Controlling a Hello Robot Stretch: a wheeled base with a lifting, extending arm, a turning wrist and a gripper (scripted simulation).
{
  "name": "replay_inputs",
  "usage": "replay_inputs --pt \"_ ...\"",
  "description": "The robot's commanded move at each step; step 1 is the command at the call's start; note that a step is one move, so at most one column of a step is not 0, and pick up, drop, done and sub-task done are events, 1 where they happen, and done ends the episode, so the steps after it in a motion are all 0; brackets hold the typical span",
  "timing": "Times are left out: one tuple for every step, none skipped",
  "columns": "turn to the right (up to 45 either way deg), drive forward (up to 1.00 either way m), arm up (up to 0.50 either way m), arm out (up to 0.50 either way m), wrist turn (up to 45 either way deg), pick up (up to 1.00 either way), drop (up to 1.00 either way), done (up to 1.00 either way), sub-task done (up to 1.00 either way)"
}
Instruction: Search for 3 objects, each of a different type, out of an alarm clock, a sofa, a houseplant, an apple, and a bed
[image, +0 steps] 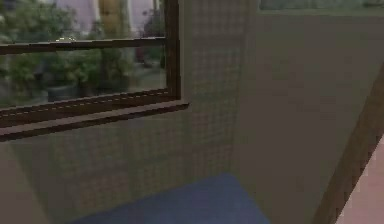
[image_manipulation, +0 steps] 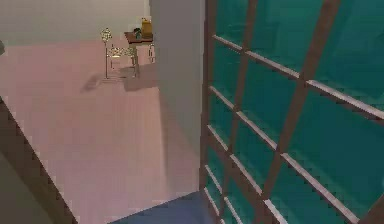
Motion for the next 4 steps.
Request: replay_inputs --pt "45.0 0.00 0.00 0.00 0.0 0.00 0.00 0.00 0.00" --pt "24.0 0.00 0.00 0.00 0.0 0.00 0.00 0.00 0.00" --pt "0.0 1.00 0.00 0.00 0.0 0.00 0.00 0.00 0.00" --pt "3.0 0.00 0.00 0.00 0.0 0.00 0.00 0.00 0.00"
